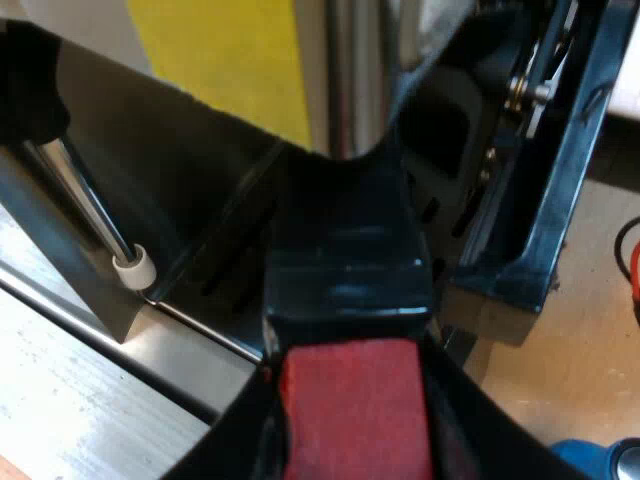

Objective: Put the handle in the coffee machine

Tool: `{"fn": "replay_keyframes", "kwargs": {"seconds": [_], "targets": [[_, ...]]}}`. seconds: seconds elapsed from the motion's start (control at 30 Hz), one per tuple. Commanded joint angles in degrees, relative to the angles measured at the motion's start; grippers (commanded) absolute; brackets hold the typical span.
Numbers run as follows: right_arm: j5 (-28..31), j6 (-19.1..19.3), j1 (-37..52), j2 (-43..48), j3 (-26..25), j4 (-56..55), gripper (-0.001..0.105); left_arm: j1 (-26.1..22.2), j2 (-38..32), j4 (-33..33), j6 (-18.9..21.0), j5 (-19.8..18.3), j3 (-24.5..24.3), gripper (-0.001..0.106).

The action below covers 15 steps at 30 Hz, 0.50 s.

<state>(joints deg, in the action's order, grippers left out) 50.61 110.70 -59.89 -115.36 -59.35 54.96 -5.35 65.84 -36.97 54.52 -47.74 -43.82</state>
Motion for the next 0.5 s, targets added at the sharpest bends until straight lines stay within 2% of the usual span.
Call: {"fn": "replay_keyframes", "kwargs": {"seconds": [0.03,0.5], "targets": [[0.22,1.94,0.34,0.42,-0.49,2.29,0.036,0.01,-1.19,1.22,-0.50,-7.49,-1.33,0.000],[0.68,2.72,2.08,0.42,-0.49,8.14,0.036,0.01,-1.19,1.22,-0.50,-7.49,-1.33,0.000]]}}
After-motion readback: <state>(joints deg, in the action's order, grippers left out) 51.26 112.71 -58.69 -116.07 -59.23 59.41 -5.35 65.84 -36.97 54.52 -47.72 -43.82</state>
